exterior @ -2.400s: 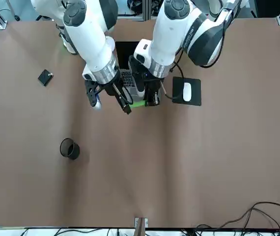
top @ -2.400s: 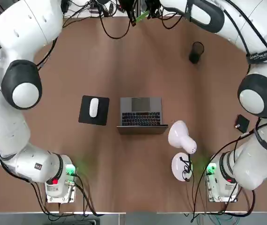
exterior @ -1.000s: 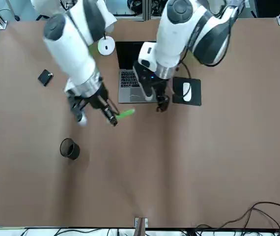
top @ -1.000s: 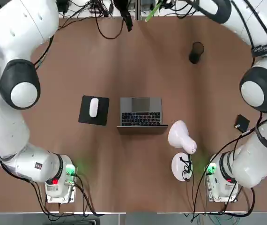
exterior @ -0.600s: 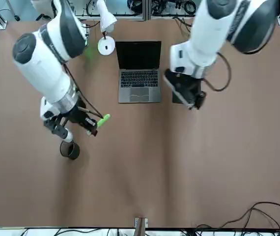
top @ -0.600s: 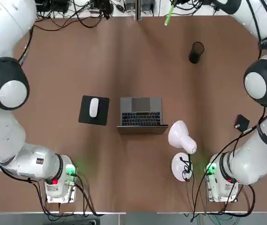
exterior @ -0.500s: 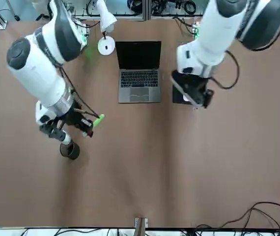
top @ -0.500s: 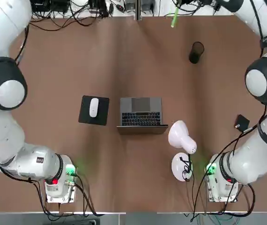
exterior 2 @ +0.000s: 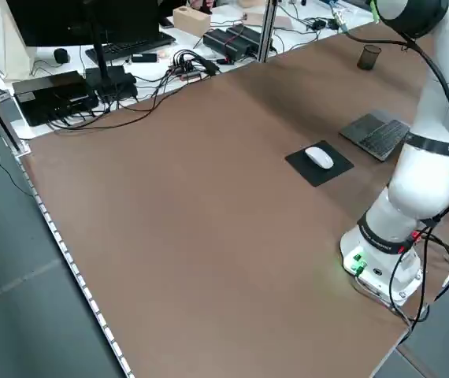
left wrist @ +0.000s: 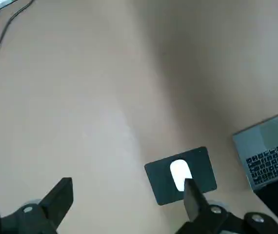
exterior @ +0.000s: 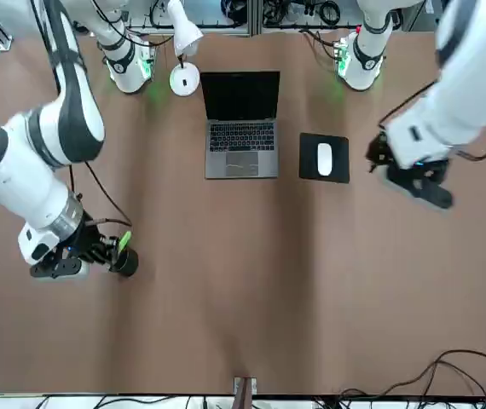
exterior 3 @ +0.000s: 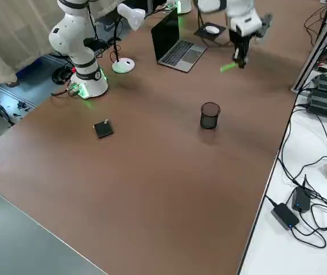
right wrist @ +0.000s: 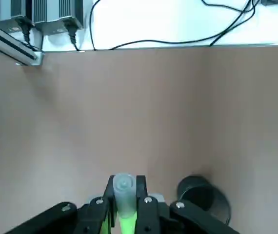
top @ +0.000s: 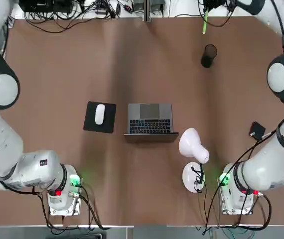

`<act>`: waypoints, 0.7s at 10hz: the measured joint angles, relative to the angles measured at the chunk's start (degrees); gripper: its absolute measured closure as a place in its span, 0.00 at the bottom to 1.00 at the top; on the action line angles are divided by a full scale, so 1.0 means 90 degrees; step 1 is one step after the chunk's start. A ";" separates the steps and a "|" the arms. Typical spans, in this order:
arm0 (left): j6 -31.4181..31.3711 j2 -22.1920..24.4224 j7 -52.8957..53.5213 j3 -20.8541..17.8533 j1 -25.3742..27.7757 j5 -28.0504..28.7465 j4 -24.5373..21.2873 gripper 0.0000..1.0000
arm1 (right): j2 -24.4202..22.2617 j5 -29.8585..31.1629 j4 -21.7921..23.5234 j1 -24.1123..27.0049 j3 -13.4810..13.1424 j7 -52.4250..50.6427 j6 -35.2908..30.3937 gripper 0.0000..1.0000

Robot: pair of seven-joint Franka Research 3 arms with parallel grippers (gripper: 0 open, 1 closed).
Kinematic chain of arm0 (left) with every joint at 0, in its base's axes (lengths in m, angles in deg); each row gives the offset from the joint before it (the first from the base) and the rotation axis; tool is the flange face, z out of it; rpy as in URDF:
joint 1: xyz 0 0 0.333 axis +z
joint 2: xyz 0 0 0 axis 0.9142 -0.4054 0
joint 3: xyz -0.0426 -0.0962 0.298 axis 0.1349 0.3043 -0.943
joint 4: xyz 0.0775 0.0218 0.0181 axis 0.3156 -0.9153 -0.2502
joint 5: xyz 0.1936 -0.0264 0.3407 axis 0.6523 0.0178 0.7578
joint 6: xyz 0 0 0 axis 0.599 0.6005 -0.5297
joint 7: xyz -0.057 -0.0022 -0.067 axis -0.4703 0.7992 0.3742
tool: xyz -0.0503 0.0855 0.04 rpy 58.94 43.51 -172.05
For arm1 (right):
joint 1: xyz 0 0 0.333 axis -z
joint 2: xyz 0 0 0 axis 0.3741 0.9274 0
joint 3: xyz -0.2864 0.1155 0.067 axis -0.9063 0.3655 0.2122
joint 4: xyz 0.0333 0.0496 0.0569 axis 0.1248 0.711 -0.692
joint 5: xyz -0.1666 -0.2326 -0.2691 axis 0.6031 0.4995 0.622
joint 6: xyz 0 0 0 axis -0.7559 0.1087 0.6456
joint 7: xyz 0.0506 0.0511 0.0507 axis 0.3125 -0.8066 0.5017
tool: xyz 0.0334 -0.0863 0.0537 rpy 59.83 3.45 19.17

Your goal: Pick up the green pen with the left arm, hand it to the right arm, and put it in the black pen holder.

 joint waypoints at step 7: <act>-0.0343 0.0816 -0.0521 -0.2627 -0.0664 -0.1063 -0.0650 0.00 | 0.0076 0.0000 0.1724 0.0245 0.0005 -0.0736 0.2604 0.82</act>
